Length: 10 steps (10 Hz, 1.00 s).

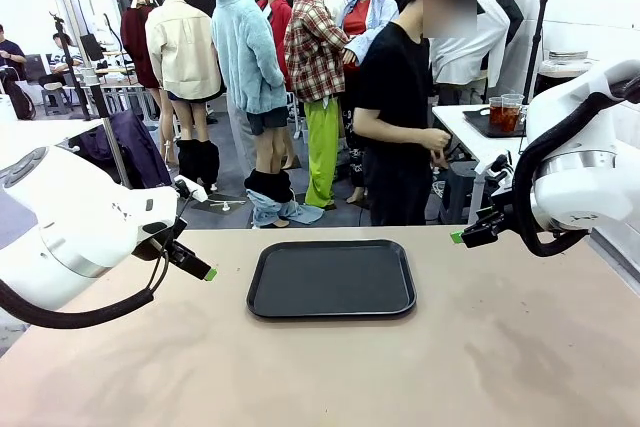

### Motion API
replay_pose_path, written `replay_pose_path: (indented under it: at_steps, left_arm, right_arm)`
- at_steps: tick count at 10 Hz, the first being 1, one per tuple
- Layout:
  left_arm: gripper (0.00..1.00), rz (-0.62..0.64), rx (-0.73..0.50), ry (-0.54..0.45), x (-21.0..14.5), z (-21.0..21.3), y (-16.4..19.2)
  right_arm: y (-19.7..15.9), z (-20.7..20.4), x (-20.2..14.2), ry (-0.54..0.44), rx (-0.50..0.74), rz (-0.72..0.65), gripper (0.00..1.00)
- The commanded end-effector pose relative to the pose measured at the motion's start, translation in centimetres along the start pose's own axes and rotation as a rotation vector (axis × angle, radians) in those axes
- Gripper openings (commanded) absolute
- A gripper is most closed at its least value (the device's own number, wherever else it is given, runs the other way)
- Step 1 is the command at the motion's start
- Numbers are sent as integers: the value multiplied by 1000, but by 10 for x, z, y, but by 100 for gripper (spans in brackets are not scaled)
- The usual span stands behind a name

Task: Pour the drink into the iced cup.
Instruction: Open the gripper to release the iced cup you were holding.

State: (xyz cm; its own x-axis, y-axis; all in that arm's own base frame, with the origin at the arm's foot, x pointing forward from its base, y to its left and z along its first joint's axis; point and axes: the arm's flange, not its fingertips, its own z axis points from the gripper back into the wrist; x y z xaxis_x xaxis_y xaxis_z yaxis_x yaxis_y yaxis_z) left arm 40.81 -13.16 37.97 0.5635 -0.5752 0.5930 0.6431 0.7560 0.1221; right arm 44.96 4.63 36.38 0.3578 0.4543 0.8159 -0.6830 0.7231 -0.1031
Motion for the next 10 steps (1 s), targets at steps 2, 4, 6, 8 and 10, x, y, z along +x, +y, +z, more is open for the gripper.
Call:
replay_pose_path:
  at_steps: [2, 4, 6, 8, 10]
  left_arm:
    - [100, -8, 11, -3, 0, 1, 0]
    - [100, -8, 11, -3, 0, 1, 0]
    - [100, -8, 11, -3, 0, 1, 0]
    - [100, -8, 11, -3, 0, 1, 0]
    - [100, -8, 11, -3, 0, 1, 0]
  right_arm:
    - [-2, -1, 3, -4, -3, 1, 100]
    - [-2, -1, 3, -4, -3, 1, 100]
    - [-2, -1, 3, -4, -3, 1, 100]
    - [-2, -1, 3, -4, -3, 1, 100]
    - [-2, -1, 3, -4, -3, 1, 100]
